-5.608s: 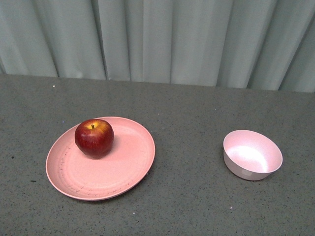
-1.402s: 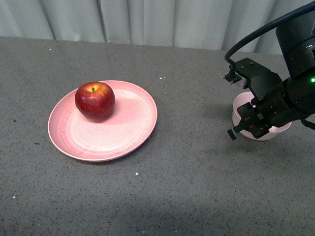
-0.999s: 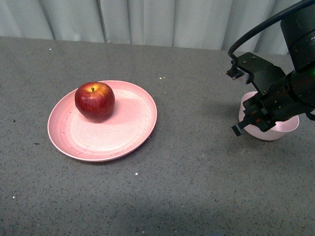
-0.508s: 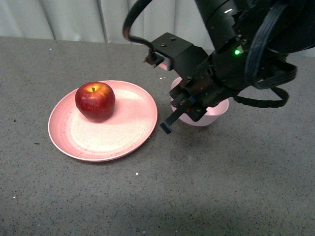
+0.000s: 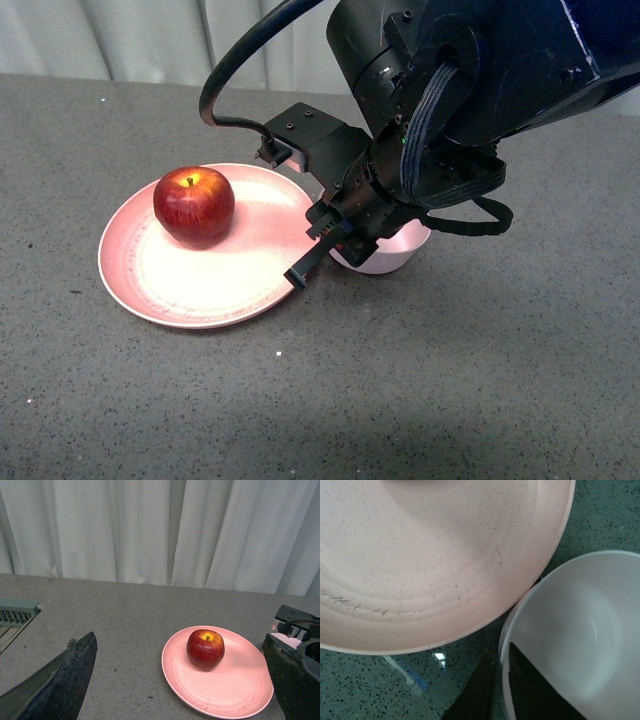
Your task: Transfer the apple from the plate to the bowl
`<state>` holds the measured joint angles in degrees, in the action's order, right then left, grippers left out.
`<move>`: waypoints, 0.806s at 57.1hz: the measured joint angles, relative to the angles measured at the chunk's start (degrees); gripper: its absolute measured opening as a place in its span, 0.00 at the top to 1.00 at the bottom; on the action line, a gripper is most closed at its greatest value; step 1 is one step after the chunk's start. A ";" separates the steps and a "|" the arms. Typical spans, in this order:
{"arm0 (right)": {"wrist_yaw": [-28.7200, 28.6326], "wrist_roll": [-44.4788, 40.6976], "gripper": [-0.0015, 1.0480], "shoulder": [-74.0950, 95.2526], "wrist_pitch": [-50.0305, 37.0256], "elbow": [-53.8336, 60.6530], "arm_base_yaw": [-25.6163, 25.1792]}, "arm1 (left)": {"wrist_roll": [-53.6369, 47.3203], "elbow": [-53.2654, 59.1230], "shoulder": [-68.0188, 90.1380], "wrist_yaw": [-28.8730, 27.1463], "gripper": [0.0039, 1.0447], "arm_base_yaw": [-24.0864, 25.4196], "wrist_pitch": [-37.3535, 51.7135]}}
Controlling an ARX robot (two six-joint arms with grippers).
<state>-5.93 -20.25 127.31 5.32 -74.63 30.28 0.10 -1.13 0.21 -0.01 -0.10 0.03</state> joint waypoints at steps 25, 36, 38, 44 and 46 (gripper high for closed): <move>-0.39 4.92 0.27 -7.17 -7.98 6.56 -3.76 | 0.00 0.00 0.00 0.00 0.06 0.00 0.00; 2.73 8.61 0.08 -14.80 -14.82 13.33 -6.56 | 0.00 0.00 0.00 0.00 0.06 0.00 0.00; 3.91 9.68 0.10 -17.27 -16.90 16.17 -7.48 | 0.00 0.00 0.00 0.00 0.06 0.00 0.00; 8.15 11.32 0.09 -22.36 -22.25 23.04 -9.79 | 0.00 0.00 0.00 0.00 0.06 0.00 0.00; 8.72 11.98 0.09 -23.71 -23.17 24.81 -10.58 | 0.00 0.00 0.00 0.00 0.06 0.00 0.00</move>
<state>2.79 -8.27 103.59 -17.85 -49.82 19.70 0.10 -1.13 0.21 -0.01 -0.10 0.03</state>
